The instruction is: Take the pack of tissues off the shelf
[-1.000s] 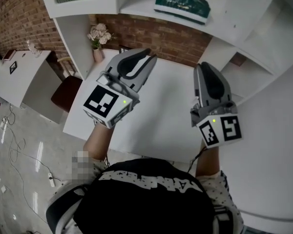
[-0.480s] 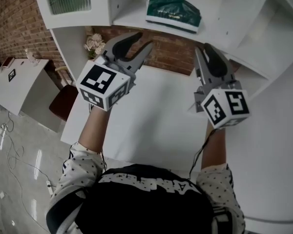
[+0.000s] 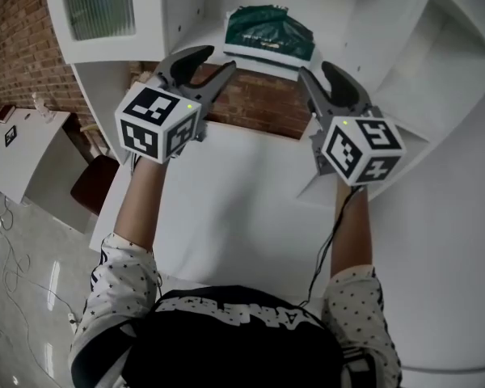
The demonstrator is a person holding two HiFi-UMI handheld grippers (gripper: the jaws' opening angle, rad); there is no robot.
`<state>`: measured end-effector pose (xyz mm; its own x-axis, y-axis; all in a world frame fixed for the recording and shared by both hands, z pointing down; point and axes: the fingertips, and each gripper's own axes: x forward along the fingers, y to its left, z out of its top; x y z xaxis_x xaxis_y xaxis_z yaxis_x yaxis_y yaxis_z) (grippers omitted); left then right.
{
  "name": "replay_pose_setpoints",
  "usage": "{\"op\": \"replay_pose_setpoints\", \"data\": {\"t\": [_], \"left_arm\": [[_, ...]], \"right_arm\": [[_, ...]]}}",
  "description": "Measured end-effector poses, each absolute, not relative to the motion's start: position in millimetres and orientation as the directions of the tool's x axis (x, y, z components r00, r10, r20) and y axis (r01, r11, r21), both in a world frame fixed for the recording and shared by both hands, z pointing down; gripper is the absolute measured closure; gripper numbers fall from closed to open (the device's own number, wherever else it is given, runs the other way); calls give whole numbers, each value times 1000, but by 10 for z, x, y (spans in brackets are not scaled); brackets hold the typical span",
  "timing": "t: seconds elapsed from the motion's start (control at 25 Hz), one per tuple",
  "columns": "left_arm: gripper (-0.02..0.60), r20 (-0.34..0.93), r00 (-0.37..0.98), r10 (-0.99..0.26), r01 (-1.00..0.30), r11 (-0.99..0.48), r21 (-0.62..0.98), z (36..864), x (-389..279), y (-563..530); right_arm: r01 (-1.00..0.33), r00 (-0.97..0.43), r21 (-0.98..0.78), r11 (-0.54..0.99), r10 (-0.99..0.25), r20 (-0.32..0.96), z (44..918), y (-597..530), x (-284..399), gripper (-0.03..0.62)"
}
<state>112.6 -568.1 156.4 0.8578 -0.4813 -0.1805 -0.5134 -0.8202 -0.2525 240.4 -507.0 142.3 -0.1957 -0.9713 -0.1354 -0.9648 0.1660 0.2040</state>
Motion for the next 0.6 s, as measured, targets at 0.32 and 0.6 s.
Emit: {"op": "replay_pose_setpoints", "data": {"t": [0.32, 0.6], "left_arm": [[334, -89, 857, -507, -512, -817, -265, 1574, 1264, -5889], [325, -21, 842, -539, -530, -818, -223, 1575, 1305, -6079]], "right_arm": [[-967, -180, 192, 167, -982, -53, 1452, -5276, 2552, 381], [-966, -167, 198, 168, -986, 24, 1489, -5441, 2647, 381]]}}
